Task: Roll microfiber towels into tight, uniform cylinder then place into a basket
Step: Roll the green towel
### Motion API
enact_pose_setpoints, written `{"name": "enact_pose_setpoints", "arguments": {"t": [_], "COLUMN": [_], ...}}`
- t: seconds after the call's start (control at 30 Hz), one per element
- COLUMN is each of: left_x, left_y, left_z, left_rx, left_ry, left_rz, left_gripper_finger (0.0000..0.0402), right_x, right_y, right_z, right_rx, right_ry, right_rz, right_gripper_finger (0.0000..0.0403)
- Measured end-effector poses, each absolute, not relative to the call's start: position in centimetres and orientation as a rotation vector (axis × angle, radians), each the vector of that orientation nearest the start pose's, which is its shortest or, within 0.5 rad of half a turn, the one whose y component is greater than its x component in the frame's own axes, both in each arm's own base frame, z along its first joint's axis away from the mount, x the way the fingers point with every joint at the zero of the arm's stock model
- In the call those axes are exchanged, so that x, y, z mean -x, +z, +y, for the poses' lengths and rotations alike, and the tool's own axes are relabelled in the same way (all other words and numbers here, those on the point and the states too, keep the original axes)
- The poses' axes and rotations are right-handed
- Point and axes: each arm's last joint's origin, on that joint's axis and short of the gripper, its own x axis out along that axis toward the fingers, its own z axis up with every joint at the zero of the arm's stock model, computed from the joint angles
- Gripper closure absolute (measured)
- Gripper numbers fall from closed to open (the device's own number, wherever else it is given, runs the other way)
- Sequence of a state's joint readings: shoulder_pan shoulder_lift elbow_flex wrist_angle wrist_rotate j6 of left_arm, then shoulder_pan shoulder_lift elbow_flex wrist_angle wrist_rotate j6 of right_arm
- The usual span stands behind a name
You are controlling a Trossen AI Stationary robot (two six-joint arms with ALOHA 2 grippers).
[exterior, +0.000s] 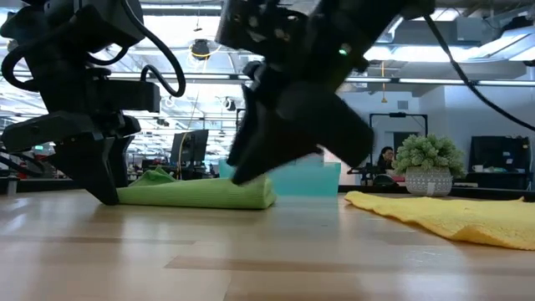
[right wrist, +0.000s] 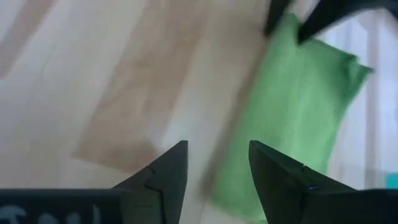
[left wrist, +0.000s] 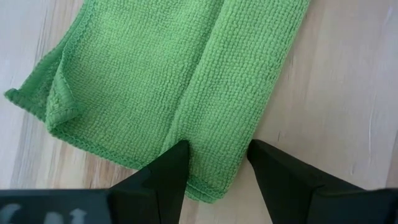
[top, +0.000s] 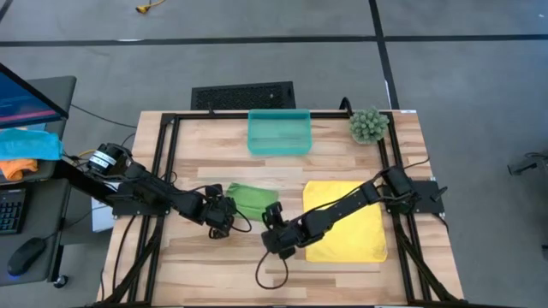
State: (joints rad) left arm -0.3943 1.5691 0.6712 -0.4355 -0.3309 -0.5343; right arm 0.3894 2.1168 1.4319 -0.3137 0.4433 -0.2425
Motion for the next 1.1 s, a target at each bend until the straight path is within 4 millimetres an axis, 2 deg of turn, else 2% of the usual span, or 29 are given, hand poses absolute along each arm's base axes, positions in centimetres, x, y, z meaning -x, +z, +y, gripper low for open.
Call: {"name": "enact_pose_setpoints", "arguments": {"t": [0.17, 0.33, 0.77, 0.93, 1.1], "left_x": [-22.7, -22.7, -22.7, -22.7, -22.6], "left_y": [12.1, 12.1, 12.2, 12.3, 12.3], "left_z": [-8.4, -8.4, -8.5, -8.6, -8.9], "left_rx": [-0.008, -0.009, -0.006, -0.008, -0.023], "left_ry": [0.274, 0.274, 0.271, 0.266, 0.259], "left_rz": [1.204, 1.204, 1.199, 1.196, 1.191], "left_gripper_finger": [0.0228, 0.0228, 0.0228, 0.0228, 0.0228], "right_x": [-40.5, -40.4, -41.0, -41.1, -41.1], "right_y": [12.9, 12.1, 11.8, 11.8, 11.8], "right_z": [13.6, 12.9, 9.5, 8.8, 8.7], "right_rx": [0.592, 0.551, 0.318, 0.247, 0.206], "right_ry": [0.014, 0.037, -0.06, -0.063, -0.055], "right_rz": [0.969, 0.966, 1.004, 1.021, 1.027], "right_gripper_finger": [0.0219, 0.0223, 0.0227, 0.0253, 0.0312]}}
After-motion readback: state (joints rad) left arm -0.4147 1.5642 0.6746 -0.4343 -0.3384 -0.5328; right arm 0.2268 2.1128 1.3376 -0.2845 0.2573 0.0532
